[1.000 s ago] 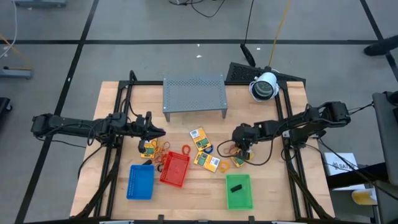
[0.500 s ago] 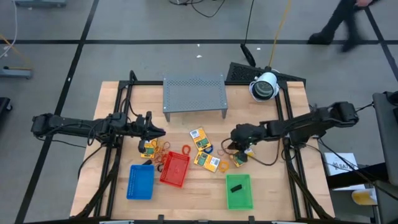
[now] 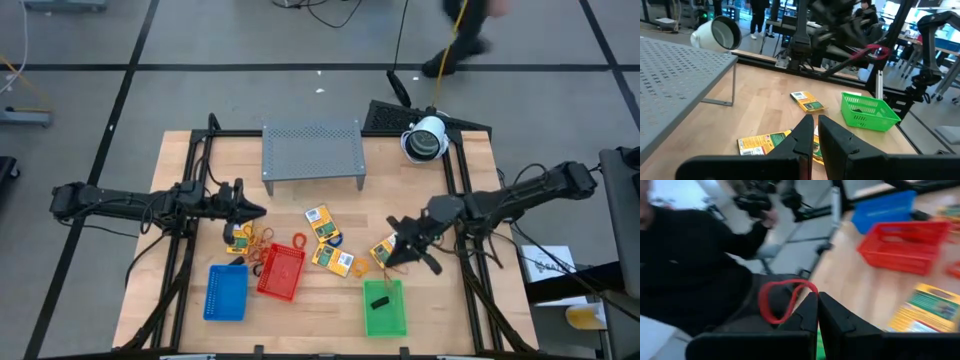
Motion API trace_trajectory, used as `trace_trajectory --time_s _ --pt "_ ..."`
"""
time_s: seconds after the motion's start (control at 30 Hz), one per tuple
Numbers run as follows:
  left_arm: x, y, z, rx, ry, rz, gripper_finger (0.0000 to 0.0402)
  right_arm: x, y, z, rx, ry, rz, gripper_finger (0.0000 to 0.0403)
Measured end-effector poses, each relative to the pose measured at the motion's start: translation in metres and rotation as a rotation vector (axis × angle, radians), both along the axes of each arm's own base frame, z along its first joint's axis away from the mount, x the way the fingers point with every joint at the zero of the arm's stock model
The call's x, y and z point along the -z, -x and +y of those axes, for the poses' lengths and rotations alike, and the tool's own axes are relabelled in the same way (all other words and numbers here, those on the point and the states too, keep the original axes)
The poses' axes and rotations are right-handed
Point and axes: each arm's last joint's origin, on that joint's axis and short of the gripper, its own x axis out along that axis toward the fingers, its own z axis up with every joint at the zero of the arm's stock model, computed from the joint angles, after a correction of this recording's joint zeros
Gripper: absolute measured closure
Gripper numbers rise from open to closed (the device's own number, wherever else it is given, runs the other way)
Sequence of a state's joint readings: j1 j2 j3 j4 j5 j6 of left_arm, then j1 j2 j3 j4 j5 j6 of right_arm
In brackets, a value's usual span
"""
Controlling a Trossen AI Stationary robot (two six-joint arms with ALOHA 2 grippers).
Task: Pick & Place Office Desk Supplies
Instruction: Put the right red rubber band into the green basket
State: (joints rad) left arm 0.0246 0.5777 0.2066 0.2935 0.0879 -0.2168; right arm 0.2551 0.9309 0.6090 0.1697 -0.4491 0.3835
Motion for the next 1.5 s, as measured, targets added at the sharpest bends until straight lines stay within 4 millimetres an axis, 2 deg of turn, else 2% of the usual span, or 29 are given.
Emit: trace_trajectory --time_s 0.27,0.53,0.7,0.83,1.23,1.5 --pt "0.0 0.0 0.0 -0.01 0.001 -0.001 0.0369 0.004 -0.006 0.037 -0.056 -0.046 -0.032 0.0403" --pt "0.0 0.0 0.0 -0.01 0.013 -0.002 0.0369 0.037 -0.024 0.062 -0.08 -0.029 0.081 0.0403" --pt "0.0 0.0 0.0 -0.011 0.013 0.0 0.0369 0.065 -0.03 0.065 -0.075 0.043 0.237 0.0403" --pt "0.0 0.0 0.0 -0.01 0.014 0.003 0.0369 0.08 -0.028 0.064 -0.073 0.099 0.346 0.0403" --pt "0.0 0.0 0.0 -0.01 0.017 0.005 0.0369 0.097 -0.017 0.058 -0.074 0.208 0.53 0.0403" --pt "0.0 0.0 0.0 -0.01 0.016 0.006 0.0369 0.097 -0.017 0.058 -0.066 0.203 0.535 0.0391"
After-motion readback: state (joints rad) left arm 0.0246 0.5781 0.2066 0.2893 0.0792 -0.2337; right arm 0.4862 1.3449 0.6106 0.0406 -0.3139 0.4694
